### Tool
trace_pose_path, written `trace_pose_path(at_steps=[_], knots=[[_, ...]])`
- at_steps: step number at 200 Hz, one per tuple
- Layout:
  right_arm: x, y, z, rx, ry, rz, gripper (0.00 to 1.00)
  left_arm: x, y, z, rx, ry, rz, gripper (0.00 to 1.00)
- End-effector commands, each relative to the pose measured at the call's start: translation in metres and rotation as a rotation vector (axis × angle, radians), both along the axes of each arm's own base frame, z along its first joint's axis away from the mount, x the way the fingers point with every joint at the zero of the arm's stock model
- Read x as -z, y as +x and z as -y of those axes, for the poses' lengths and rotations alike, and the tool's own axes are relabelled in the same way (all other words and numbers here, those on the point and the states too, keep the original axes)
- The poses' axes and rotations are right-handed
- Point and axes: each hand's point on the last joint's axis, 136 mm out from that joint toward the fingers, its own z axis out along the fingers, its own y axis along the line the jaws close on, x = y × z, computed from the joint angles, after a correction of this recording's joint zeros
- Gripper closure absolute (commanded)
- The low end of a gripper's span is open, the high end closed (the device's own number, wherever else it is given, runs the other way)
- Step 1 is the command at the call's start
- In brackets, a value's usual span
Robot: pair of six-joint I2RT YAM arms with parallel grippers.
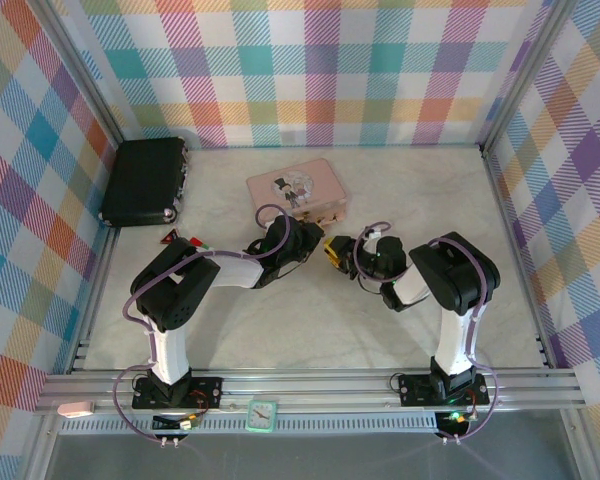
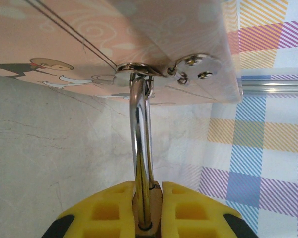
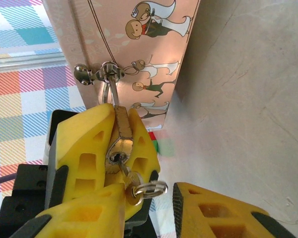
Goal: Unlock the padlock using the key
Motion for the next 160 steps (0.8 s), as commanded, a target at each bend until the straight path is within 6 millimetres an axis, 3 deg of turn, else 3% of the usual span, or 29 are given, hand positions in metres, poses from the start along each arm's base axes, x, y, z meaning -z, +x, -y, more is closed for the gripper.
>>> trace_pose_path(at_steps=[1, 44, 109, 138, 160], knots=[[-0.006, 0.002, 0.004, 0.032, 0.017, 0.039, 0.72, -0.024, 0.004, 0.008, 0.001, -0.065, 0.066, 1.00], [-0.009, 0.005, 0.003, 0.031, 0.024, 0.053, 0.88, -0.023, 0.002, 0.010, 0.008, -0.065, 0.062, 1.00], [-0.006, 0.012, 0.000, 0.034, 0.025, 0.050, 0.83, -0.023, -0.003, 0.012, 0.023, -0.073, 0.051, 1.00], [-0.007, 0.014, 0.000, 0.036, 0.021, 0.060, 1.00, -0.024, -0.004, 0.011, 0.021, -0.071, 0.051, 1.00], [-0.004, 0.014, 0.001, 0.033, 0.010, 0.061, 1.00, -0.022, -0.005, 0.011, 0.025, -0.068, 0.048, 1.00]])
